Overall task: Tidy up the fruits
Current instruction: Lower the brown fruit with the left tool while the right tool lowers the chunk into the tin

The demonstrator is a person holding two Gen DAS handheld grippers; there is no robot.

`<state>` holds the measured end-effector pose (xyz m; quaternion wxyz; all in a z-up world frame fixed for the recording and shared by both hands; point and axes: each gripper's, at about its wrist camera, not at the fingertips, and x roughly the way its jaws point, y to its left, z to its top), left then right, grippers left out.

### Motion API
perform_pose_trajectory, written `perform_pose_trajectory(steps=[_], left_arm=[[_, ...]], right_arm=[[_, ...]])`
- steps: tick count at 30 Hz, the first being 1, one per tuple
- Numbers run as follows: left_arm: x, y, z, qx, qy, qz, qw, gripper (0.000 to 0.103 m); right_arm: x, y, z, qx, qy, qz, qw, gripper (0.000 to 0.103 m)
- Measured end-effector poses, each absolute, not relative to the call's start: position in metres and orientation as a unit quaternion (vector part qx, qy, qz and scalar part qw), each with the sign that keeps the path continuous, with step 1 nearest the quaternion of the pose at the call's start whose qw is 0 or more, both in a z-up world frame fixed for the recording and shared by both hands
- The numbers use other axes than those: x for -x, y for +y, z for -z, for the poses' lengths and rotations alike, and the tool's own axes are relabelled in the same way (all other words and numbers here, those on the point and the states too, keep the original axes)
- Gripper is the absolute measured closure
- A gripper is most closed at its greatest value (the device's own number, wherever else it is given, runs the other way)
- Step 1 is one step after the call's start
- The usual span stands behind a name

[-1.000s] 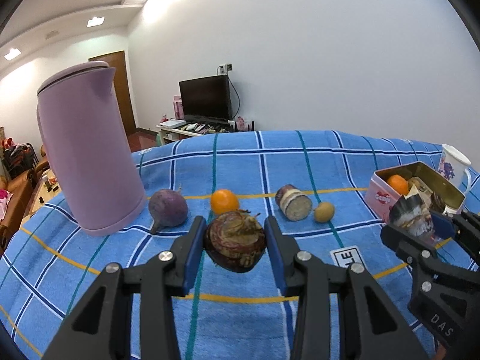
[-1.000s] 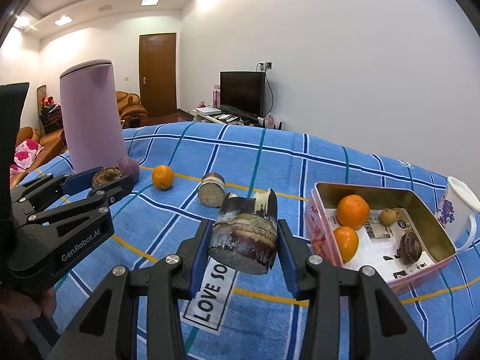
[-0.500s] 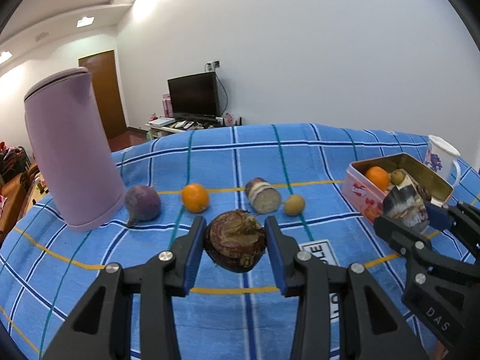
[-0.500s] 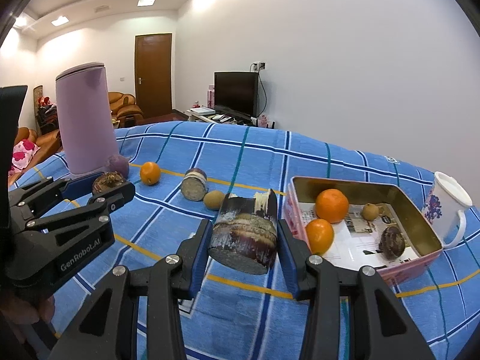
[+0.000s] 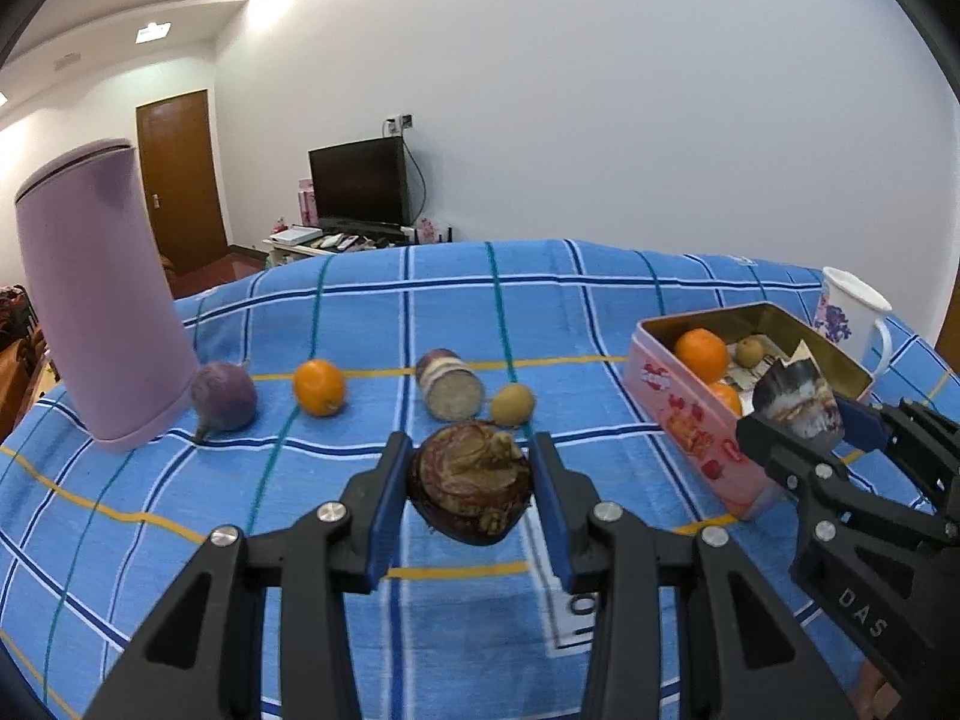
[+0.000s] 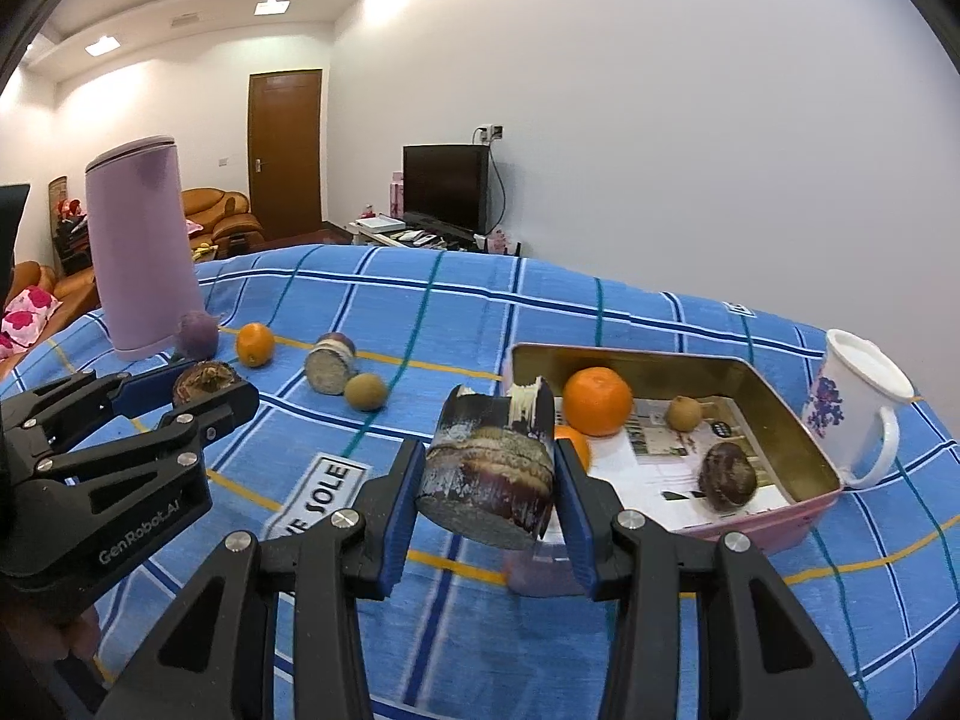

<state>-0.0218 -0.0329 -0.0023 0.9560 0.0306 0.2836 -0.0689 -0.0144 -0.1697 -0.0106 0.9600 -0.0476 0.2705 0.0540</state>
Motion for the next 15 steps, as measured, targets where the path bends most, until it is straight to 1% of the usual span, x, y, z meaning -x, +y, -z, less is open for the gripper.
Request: perform_pose_trajectory(steps=[15], left_arm=[[0.027, -0.065, 0.0, -0.045, 0.276, 0.089, 0.956, 0.061]], right_arm=[[0.018, -0.21, 0.01, 0.044, 0.267, -0.019, 0.962, 0.058]])
